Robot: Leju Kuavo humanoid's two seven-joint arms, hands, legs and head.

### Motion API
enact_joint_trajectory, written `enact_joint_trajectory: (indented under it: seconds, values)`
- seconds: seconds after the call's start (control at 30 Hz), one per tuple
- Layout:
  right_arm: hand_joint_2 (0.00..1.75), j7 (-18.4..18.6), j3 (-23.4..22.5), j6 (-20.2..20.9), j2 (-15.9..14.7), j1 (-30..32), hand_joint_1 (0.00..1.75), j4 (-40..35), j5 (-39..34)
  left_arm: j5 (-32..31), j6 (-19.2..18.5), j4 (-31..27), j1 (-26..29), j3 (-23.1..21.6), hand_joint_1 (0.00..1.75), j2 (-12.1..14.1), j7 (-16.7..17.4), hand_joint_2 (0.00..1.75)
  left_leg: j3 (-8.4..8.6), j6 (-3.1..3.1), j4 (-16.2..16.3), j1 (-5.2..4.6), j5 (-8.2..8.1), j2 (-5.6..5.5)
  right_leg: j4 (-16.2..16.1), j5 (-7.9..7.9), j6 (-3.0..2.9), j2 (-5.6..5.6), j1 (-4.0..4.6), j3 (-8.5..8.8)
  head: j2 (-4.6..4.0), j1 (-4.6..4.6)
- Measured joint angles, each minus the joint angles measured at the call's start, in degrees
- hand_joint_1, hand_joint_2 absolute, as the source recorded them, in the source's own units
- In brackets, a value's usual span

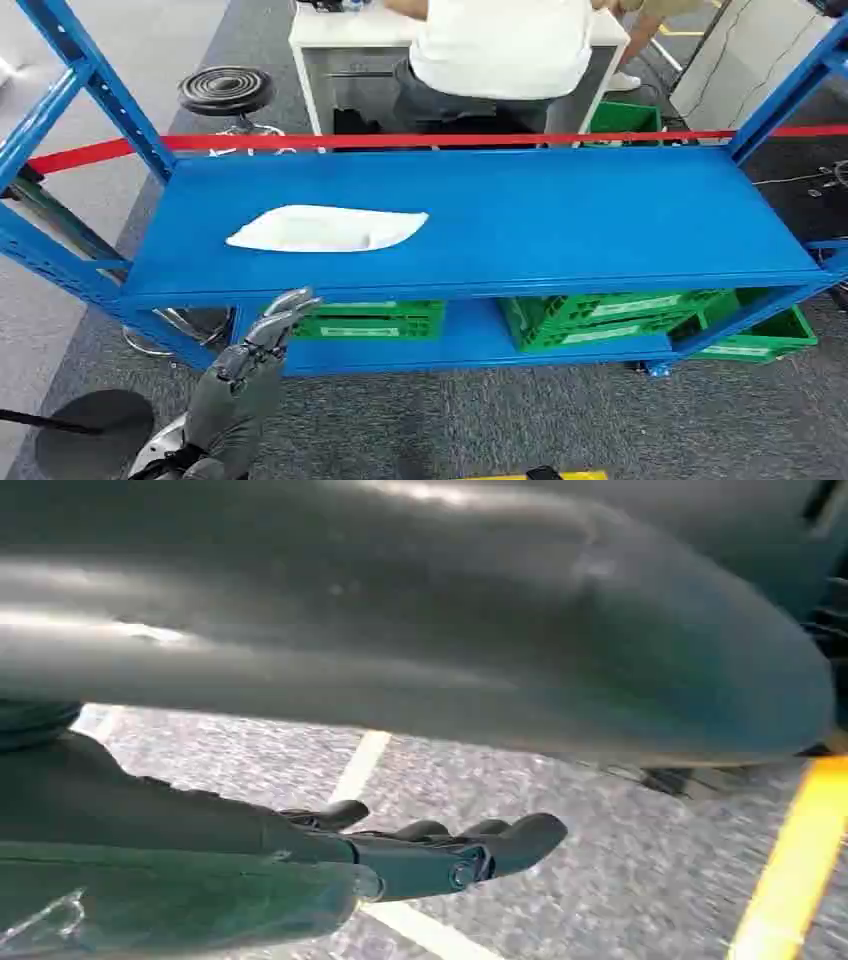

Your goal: Take the parts from the cabinet and place them on the table.

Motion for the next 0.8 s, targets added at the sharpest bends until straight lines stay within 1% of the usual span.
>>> enact_joint_trajectory:
  seconds: [0.03,0.07,0.1,0.13,0.17,0.2,0.23,0.27,0.3,0.33,0.37,0.4,0.43,0.47,0.5,0.53,0.57,0.6,0.63,0.67,0.7,0.73,0.77,0.8]
  values:
    - [0.00,-0.09,0.00,-0.11,0.02,0.05,0.00,0.00,-0.18,-0.11,0.18,-0.02,0.01,0.00,0.00,0.00,-0.15,0.00,0.50,-0.44,-0.10,-0.07,-0.55,0.03,-4.49,2.89,0.06,-0.13,-0.16,1.34,0.00,0.11]
    - [0.00,-0.20,0.00,-0.15,0.02,-0.07,0.00,0.00,-0.29,-0.18,0.33,-0.11,0.11,0.00,0.00,0.05,-0.28,0.00,0.86,-0.78,0.22,-0.29,-0.95,-0.05,-5.44,0.11,-0.61,-0.19,0.07,1.57,0.00,0.26]
    - [0.00,-0.31,0.00,-0.28,0.02,-0.15,0.00,0.00,-0.31,-0.24,0.48,-0.37,0.18,0.04,0.00,0.07,-0.48,0.00,0.76,-1.15,-0.17,-0.46,-1.24,0.00,-5.06,0.40,-1.42,-0.20,0.14,2.11,0.00,0.22]
    - [0.00,-0.35,0.00,-0.37,0.02,-0.05,0.00,0.00,-0.31,-0.28,0.57,-0.55,0.23,0.04,0.00,0.09,-0.61,0.00,1.27,-1.43,-0.22,-0.44,-1.23,0.01,-5.15,1.16,-1.82,-0.15,0.13,1.93,0.00,0.29]
    - [0.00,-0.39,0.00,-0.46,0.02,0.04,0.00,0.02,-0.35,-0.55,0.68,-0.68,0.33,0.02,0.00,0.11,-0.79,0.00,1.43,-1.73,-0.05,-0.47,-1.05,0.00,-5.19,1.07,-2.13,-0.12,0.12,2.12,0.00,0.33]
    - [0.00,-0.42,0.00,-0.48,0.02,0.01,0.00,0.00,-0.39,-0.57,0.79,-0.88,0.37,0.04,0.00,0.11,-0.81,0.00,1.63,-1.95,-0.15,-0.44,-1.26,0.02,-5.25,1.13,-2.41,0.00,-0.09,2.66,0.00,0.22]
    - [0.00,-0.46,0.00,-0.50,-0.02,0.03,0.00,0.02,-0.42,-0.61,0.83,-1.01,0.36,0.11,0.00,0.13,-0.87,0.00,1.37,-2.27,0.92,-0.41,-1.76,0.08,-5.62,0.96,-2.74,-0.01,-0.18,3.18,0.00,0.26]
    - [0.00,-0.48,-0.02,-0.74,-0.09,-0.06,0.00,0.02,-0.52,-0.66,0.98,-1.18,0.35,0.15,0.00,0.15,-0.96,0.00,-0.31,-2.50,3.90,-0.43,-3.01,0.12,-5.80,0.79,-3.01,-0.01,-0.18,3.47,0.00,-0.11]
    - [0.00,-0.57,-0.02,-0.72,-0.11,-0.15,0.00,0.02,-0.64,-0.68,1.25,-1.27,0.50,0.15,0.00,0.18,-0.98,0.00,-2.80,-2.63,8.00,-0.43,-4.81,0.12,-5.86,0.63,-3.25,0.02,-0.14,3.60,0.00,-0.02]
    - [0.00,-0.61,-0.02,-0.74,-0.11,-0.14,0.00,0.02,-0.85,-0.68,1.51,-1.31,0.78,0.22,0.00,0.24,-1.05,0.00,-5.77,-2.65,12.58,-0.45,-6.79,0.12,-5.86,0.40,-3.48,0.03,-0.05,3.70,0.00,-0.09]
    - [0.00,-0.64,0.00,-0.76,-0.11,-0.05,0.00,0.02,-0.92,-0.68,1.66,-1.36,1.13,0.22,0.00,0.26,-1.05,0.00,-8.21,-2.58,15.72,-0.46,-7.70,0.12,-5.86,0.09,-3.59,0.03,0.04,3.92,0.00,-0.15]
    - [0.00,-0.66,0.00,-0.76,-0.11,0.07,0.00,0.02,-0.96,-0.68,1.73,-1.38,1.36,0.22,0.00,0.29,-1.05,0.00,-9.44,-2.45,16.46,-0.46,-7.25,0.12,-5.85,-0.05,-3.66,0.04,0.13,4.21,0.00,-0.15]
    - [0.00,-0.70,0.00,-0.76,-0.11,0.18,0.00,0.02,-0.96,-0.72,1.99,-1.38,1.48,0.24,0.00,0.31,-1.09,0.00,-9.52,-2.24,15.06,-0.48,-5.23,0.12,-5.85,-0.30,-3.66,0.11,0.25,4.69,0.00,-0.17]
    - [0.00,-0.79,0.00,-0.76,-0.13,0.22,0.00,0.02,-0.96,-1.02,2.71,-1.38,1.61,0.37,0.00,0.31,-1.33,0.00,-8.60,-1.91,11.75,-0.54,-2.10,0.12,-5.86,-0.63,-3.64,0.15,0.31,5.22,0.00,-0.15]
    - [0.00,-0.90,0.00,-0.77,-0.15,0.18,0.00,0.02,-0.96,-1.38,3.55,-1.38,1.89,0.72,0.00,0.26,-1.77,0.00,-7.04,-1.49,7.25,-0.71,1.47,0.13,-5.87,-0.96,-3.58,0.22,0.37,5.80,0.00,-0.15]
    - [0.00,-0.92,0.00,-0.72,-0.17,0.19,0.00,0.02,-0.96,-1.93,4.53,-1.38,2.32,1.36,0.00,0.24,-2.54,0.00,-5.72,-1.01,3.23,-0.93,4.46,0.16,-5.99,-1.27,-3.48,0.30,0.31,5.78,0.00,-0.17]
    - [0.00,-0.90,0.00,-0.70,-0.24,0.04,0.00,0.02,-0.96,-3.16,6.09,-1.38,2.99,2.25,0.00,0.22,-3.45,0.00,-5.53,-0.82,1.15,-1.22,3.54,0.15,-5.57,-1.59,-3.10,0.44,0.59,6.29,0.00,-0.13]
    - [0.00,-0.90,0.00,-0.66,-0.35,-0.02,0.00,0.02,-0.96,-4.84,7.83,-1.44,3.63,3.19,0.00,0.13,-3.98,0.00,-5.42,-0.85,0.34,-1.19,2.89,0.08,-5.62,-1.91,-2.81,0.62,0.70,6.11,0.00,-0.24]
    - [0.00,-0.88,0.00,-0.66,-0.48,0.10,0.00,0.02,-0.96,-6.89,9.93,-1.77,4.52,4.49,0.00,0.07,-4.04,1.75,-5.21,-0.70,0.15,-1.23,3.85,0.09,-5.94,-2.11,-2.54,0.62,0.71,5.94,0.00,-0.24]
    - [0.00,-0.90,0.02,-0.68,-0.59,0.26,0.00,0.02,-1.01,-9.23,11.90,-2.08,5.47,6.19,0.00,0.07,-3.96,1.75,-5.03,-0.47,0.15,-1.29,3.82,0.06,-6.36,-2.24,-2.22,0.61,0.65,6.28,0.00,-0.31]
    - [0.00,-0.90,0.02,-0.70,-0.92,0.28,0.00,0.04,-1.07,-11.02,12.84,-2.25,6.37,7.59,0.00,0.11,-3.76,1.75,-4.68,-0.14,-0.35,-0.91,4.05,0.08,-6.43,-2.47,-1.90,0.60,0.87,6.64,0.00,-0.28]
    - [0.00,-0.92,0.02,-0.74,-1.18,0.33,0.00,0.02,-1.18,-12.49,13.51,-2.43,7.21,8.66,0.00,0.24,-3.36,1.75,-4.37,0.03,-0.50,-0.65,4.13,0.08,-5.82,-2.94,-1.52,0.42,0.75,6.72,0.00,-0.30]
    - [0.00,-1.03,0.02,-0.72,-1.18,0.29,0.00,0.02,-1.35,-14.37,14.31,-2.80,8.11,9.78,0.00,0.26,-2.50,1.75,-4.25,0.38,-0.50,-0.56,3.93,0.15,-3.75,-4.38,-1.11,0.16,0.71,5.70,0.00,0.13]
    - [0.00,-1.09,0.02,-0.74,-1.20,0.27,0.00,0.02,-1.47,-16.53,14.84,-2.87,9.14,10.95,0.00,0.29,-1.53,1.75,-4.18,0.51,-0.49,-0.56,3.84,0.19,0.41,-6.75,-0.75,0.10,0.50,3.59,0.00,0.24]
